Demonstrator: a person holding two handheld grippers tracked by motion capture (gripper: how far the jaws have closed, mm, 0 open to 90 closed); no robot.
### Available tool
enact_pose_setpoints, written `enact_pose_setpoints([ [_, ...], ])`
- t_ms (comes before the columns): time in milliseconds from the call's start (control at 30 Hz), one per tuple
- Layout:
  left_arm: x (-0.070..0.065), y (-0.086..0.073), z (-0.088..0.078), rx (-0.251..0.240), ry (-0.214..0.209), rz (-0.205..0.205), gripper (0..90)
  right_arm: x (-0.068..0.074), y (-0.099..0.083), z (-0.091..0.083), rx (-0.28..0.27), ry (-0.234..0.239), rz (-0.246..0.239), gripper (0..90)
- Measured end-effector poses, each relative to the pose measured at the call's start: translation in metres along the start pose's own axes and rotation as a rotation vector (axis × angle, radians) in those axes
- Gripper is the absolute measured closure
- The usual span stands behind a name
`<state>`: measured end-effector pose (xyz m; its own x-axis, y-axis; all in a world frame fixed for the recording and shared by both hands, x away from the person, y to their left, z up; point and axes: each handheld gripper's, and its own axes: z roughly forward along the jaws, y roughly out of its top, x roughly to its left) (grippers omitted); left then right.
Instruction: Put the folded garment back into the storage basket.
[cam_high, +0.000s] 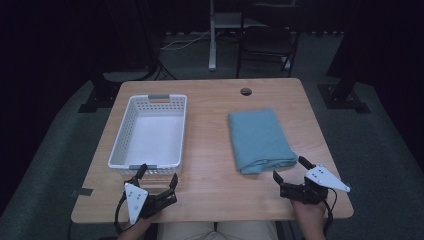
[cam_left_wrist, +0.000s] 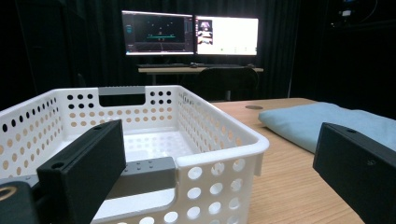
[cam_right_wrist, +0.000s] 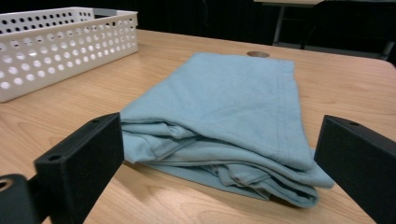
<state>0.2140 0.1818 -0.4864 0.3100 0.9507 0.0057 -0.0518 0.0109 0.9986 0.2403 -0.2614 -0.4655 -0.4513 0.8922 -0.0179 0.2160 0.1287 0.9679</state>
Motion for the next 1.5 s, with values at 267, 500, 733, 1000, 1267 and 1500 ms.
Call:
enact_pose_setpoints([
  [267,0.0,0.0,0.0,-0.001,-0.01,0.0,3.7,0.0,0.013,-0.006,-0.018,0.001,-0.005,2.8],
  [500,0.0,0.0,0.0,0.0,-0.01,0.0,3.7,-0.001,0.028,-0.011,-0.023,0.022,-0.005,2.9],
  [733,0.0,0.0,0.0,-0.001,-0.013,0.0,3.7,0.003,0.043,-0.009,-0.02,0.058,-0.027,2.9],
  [1000,0.0,0.0,0.0,0.003,-0.014,0.002,3.7,0.004,0.071,-0.006,-0.03,0.081,-0.073,2.9],
  [1267,0.0,0.0,0.0,0.005,-0.014,0.001,3.8,-0.01,0.101,0.004,-0.019,0.115,-0.072,2.9],
  [1500,0.0,0.0,0.0,0.006,-0.014,0.001,3.7,-0.029,0.119,0.021,0.005,0.164,-0.029,2.9],
])
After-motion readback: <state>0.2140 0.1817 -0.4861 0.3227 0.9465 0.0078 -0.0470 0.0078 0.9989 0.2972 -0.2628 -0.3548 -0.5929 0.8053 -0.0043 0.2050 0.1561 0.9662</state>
